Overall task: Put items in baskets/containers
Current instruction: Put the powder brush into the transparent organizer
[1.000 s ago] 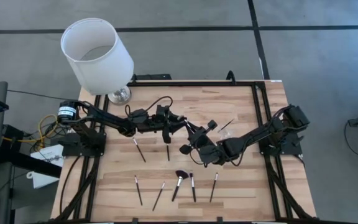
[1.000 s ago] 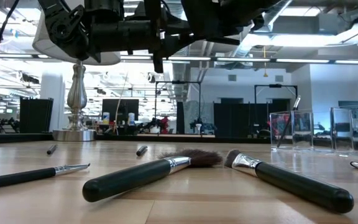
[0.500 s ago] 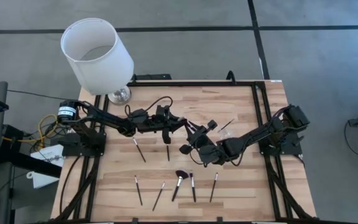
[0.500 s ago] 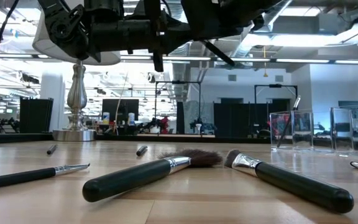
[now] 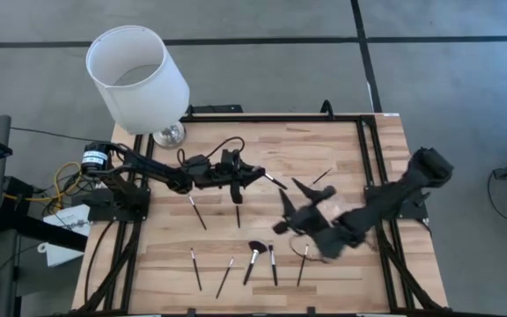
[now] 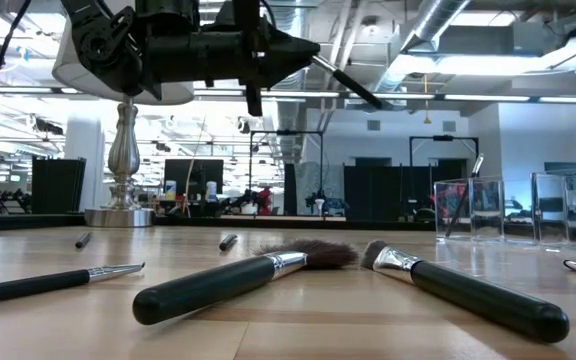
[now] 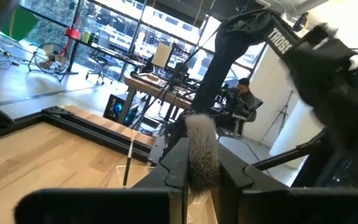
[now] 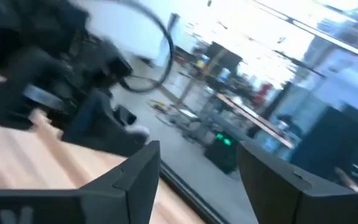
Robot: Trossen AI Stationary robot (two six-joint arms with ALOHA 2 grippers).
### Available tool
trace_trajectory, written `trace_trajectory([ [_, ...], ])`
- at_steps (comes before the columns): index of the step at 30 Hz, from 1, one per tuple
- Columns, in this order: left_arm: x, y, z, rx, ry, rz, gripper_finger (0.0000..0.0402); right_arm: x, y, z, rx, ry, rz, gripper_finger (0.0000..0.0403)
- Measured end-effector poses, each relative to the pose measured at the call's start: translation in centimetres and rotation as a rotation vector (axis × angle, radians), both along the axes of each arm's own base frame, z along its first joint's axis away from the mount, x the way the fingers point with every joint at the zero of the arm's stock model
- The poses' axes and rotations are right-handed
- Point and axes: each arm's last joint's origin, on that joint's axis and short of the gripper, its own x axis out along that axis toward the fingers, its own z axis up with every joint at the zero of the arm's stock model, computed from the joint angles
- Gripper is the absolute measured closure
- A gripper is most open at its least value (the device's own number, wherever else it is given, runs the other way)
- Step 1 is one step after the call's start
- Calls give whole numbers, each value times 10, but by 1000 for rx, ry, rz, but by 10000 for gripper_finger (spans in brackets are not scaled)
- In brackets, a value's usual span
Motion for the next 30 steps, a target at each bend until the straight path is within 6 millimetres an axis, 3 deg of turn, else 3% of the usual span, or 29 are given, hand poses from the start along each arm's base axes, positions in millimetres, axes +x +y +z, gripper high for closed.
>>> trace_trajectory([
  [5, 10, -10, 10, 26, 9, -11, 371, -40, 6, 39, 86, -111, 89, 199],
  [13, 27, -26, 29, 129, 58, 15, 367, -77, -20, 82, 220, -279, 101, 231],
  [17, 31, -30, 35, 151, 39, 10, 370, -78, -28, 88, 229, -298, 83, 242],
  [20, 41, -30, 27, 155, 62, 7, 368, -75, -32, 87, 224, -297, 64, 248],
  [25, 75, -30, 3, 158, 109, -4, 372, -69, -33, 79, 197, -266, 48, 254],
  [30, 101, -22, -3, 160, 95, 8, 365, -68, -34, 77, 185, -250, 44, 254],
])
